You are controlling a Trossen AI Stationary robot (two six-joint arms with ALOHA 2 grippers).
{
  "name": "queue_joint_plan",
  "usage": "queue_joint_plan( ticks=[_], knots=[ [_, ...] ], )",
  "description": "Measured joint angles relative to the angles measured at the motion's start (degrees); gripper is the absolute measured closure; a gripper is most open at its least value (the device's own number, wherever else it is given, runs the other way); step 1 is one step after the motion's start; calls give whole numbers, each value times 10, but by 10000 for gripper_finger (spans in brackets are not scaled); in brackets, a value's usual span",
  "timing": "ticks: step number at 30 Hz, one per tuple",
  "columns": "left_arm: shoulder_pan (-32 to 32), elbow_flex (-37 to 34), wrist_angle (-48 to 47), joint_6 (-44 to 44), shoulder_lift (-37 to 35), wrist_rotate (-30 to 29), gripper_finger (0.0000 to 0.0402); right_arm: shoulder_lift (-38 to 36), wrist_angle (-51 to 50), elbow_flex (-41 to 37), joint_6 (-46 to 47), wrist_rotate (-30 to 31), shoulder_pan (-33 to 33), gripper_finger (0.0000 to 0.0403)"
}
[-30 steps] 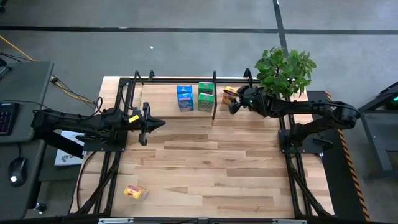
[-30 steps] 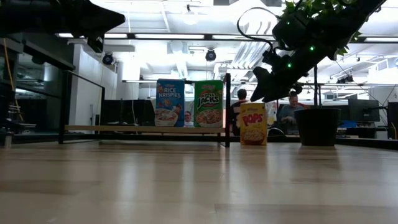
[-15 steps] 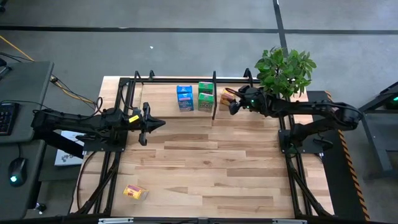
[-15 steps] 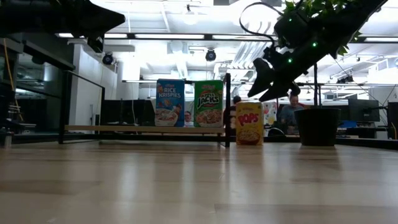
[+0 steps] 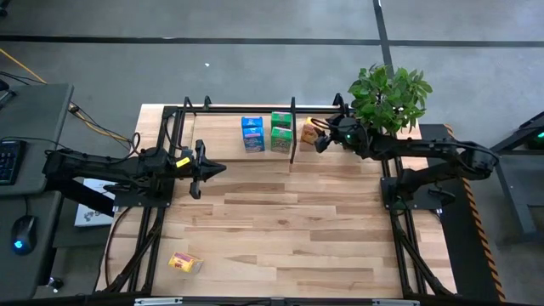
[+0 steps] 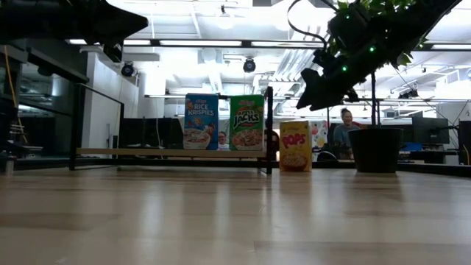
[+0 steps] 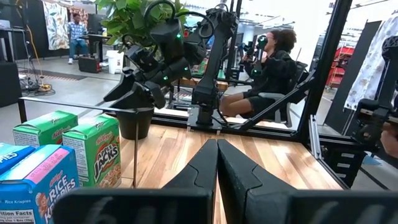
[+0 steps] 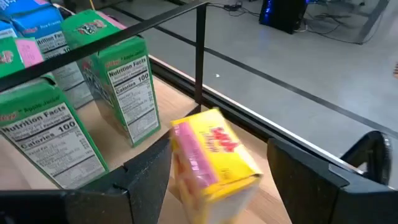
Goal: Stack cereal on shelf
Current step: Put the top yellow cereal box on the shelf
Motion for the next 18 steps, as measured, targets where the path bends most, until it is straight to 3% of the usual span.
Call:
queue_joint_plan(
  ticks=[9,15,18],
  knots=[
    [0,0,0,0,0,0,398,27,56,0,-46,-85,-39,147],
    [0,0,0,0,0,0,398,27,46,0,-65,-156,-65,147],
    [0,0,0,0,0,0,398,27,42,0,-78,-164,-72,147]
  ],
)
